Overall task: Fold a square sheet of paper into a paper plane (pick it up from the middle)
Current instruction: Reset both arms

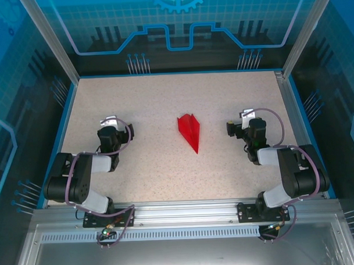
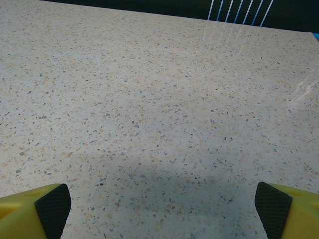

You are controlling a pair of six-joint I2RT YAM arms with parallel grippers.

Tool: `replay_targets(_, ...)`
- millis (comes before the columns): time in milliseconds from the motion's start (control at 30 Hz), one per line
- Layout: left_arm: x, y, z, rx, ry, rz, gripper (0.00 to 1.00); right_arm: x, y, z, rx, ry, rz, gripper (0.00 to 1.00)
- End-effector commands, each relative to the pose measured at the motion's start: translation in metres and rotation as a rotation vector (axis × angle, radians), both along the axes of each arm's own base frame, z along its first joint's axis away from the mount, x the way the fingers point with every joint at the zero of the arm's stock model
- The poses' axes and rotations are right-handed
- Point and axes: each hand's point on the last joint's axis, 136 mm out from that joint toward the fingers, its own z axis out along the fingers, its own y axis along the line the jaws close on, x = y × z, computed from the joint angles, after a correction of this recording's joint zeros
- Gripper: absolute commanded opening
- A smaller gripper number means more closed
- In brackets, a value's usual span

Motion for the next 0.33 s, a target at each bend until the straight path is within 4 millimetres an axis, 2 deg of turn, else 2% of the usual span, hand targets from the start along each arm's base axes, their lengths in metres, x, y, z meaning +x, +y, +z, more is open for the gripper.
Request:
replay_targets(0, 0.0081, -0.0021, 0.0136, 0.010, -0.045, -0.022, 0.99, 0.0061, -0.0014, 0.0093, 0.005, -0.036, 0.002, 0.99)
replay_targets(300, 0.0078, -0.0019, 0.0135, 0.010, -0.045, -0.022, 0.99, 0.0063, -0.0018, 0.0095, 0.007, -0.036, 0.002, 0.99)
